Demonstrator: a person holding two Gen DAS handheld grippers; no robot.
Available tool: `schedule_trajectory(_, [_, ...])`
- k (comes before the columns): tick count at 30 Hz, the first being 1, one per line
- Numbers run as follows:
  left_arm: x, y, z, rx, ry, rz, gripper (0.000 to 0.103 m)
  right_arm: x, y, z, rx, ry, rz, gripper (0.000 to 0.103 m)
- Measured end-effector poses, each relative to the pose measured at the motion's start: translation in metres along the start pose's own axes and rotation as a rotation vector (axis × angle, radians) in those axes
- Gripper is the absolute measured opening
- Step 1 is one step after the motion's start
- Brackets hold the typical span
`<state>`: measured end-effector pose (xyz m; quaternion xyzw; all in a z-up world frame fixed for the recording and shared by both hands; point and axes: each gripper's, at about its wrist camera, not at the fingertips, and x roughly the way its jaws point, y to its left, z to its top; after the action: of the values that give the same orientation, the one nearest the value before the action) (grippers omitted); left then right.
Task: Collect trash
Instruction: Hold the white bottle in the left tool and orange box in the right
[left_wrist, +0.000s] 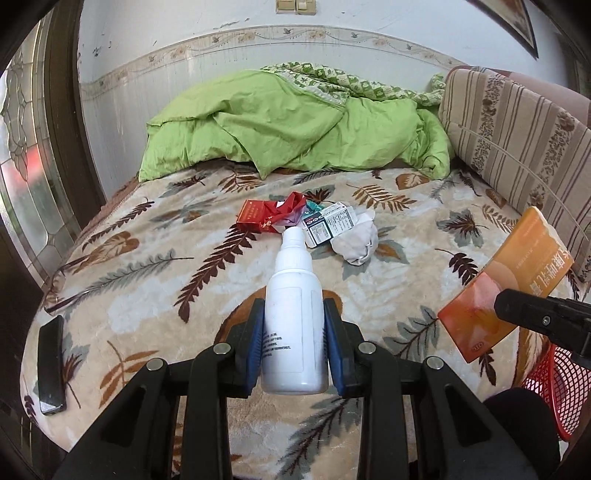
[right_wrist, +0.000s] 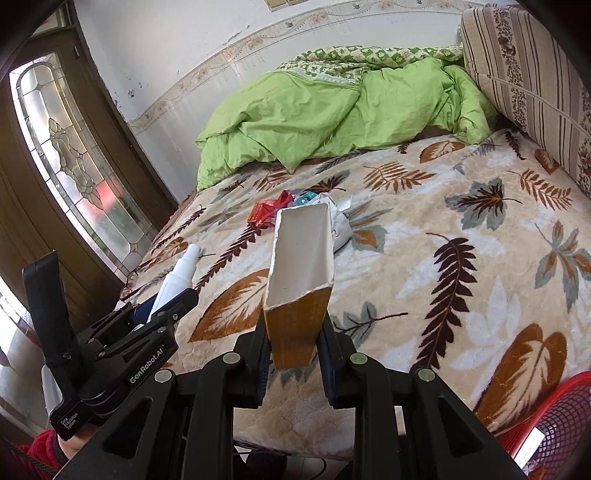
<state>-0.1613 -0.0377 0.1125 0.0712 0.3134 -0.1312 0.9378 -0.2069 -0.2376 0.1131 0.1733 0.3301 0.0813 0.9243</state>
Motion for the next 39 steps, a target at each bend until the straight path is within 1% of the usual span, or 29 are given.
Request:
schedule_trajectory(13, [-0.01,0.001,0.002,-0.001,-0.025,0.018,0.029,-0.008,0.007,0.0,-0.007,-0.015,0.0,0.024])
schedule_trajectory(28, [-0.011,0.023,0.004,-0.074,-0.035,0.087,0.029,-0.004,0.016,0.0,-0.023,-0.004,0.013,0.024])
schedule_trajectory(39, [-0.011,0.03,0.004,-0.093,-0.034,0.097,0.029,-0.002,0.019,0.0,-0.029,0.001,0.018,0.024])
